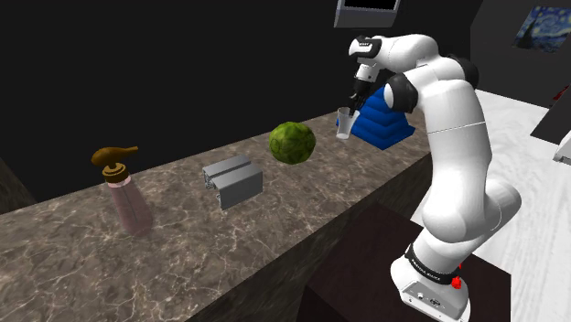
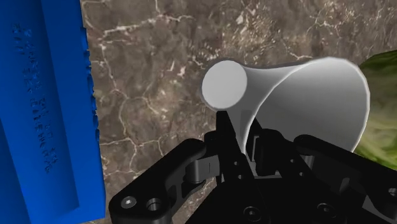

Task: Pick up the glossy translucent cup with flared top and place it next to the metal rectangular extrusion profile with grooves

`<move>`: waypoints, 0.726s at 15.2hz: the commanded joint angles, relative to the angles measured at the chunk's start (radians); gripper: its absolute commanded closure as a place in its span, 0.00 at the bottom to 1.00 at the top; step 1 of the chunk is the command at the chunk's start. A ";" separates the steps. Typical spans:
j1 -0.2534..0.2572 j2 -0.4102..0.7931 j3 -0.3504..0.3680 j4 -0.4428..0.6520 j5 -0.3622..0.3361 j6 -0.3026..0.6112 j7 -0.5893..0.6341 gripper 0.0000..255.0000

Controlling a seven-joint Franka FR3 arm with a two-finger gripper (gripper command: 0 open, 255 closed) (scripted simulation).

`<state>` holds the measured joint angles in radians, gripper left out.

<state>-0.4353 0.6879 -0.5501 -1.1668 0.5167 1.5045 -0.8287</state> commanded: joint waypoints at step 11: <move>-0.050 0.013 0.005 0.193 0.005 -0.163 0.048 1.00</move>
<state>-0.4813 0.6992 -0.5455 -0.9913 0.5206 1.3560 -0.7851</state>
